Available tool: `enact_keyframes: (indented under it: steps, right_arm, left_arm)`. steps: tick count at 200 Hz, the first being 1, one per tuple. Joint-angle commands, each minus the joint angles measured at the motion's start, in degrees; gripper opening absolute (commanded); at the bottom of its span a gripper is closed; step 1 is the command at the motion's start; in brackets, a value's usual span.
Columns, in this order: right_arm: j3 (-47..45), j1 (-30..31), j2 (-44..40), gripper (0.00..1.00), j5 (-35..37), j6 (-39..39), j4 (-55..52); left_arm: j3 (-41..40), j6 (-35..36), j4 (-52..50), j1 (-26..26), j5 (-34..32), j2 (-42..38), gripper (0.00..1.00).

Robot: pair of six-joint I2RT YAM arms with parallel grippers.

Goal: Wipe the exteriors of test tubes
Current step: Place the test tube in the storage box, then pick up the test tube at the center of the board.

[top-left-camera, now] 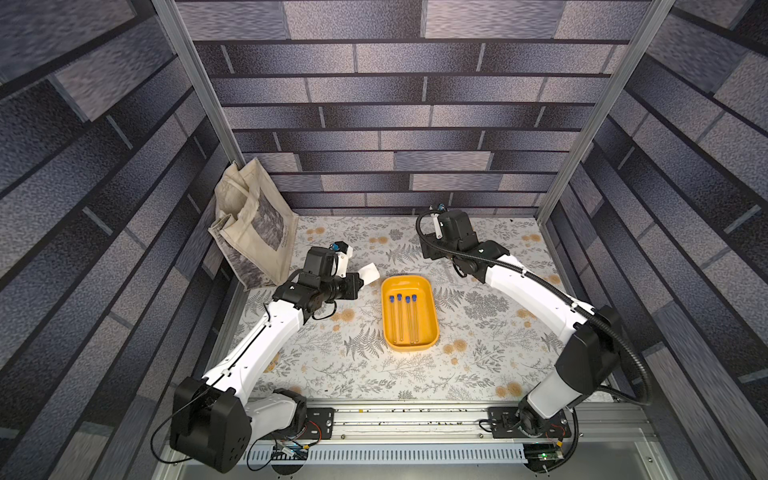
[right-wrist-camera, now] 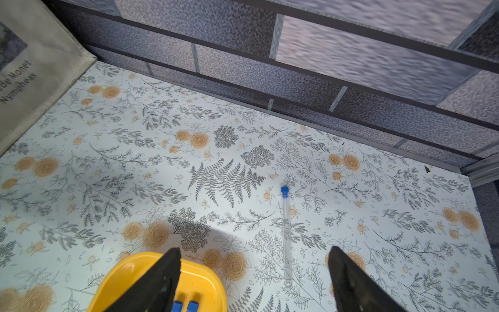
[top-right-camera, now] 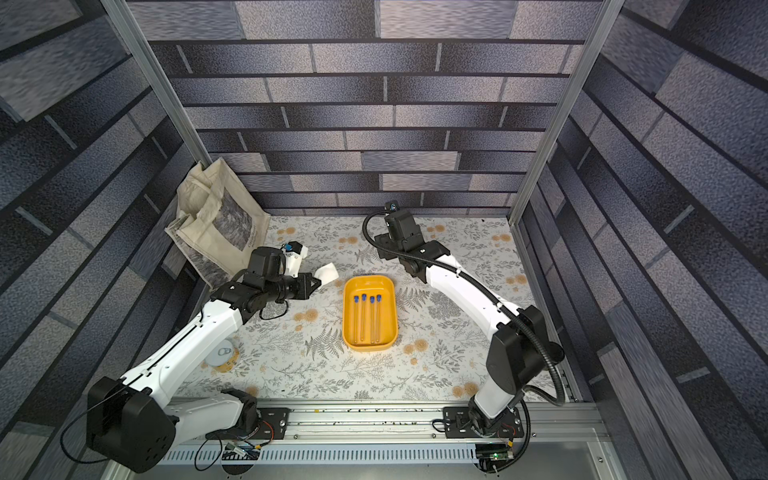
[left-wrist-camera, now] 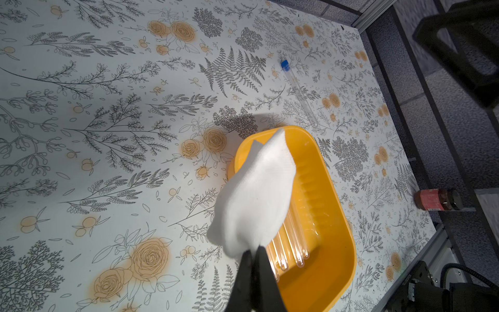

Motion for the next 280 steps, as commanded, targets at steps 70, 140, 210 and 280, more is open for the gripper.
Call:
enact_keyframes:
  steps: [70,140,210,280]
  right_arm:
    - [31.74,-8.13,28.94,0.95,-6.95,-4.19,-25.22]
    - [57.81,-10.73,49.85,0.57,-10.39,-1.46,-37.83]
    - [60.43,-13.74,55.28,0.51,-15.65,0.34,-37.33]
    - [61.80,-14.89,58.55,0.49,-20.50,1.36,-35.96]
  left_arm:
    - [1.74,3.77,-3.23,1.93,4.62,0.16,0.05]
    - [0.25,4.85,-3.34,2.08,6.30,-0.24,0.05]
    - [-0.03,4.86,-2.94,2.20,6.64,0.04,0.05]
    - [-0.60,4.60,-2.60,2.04,6.13,0.25,0.05]
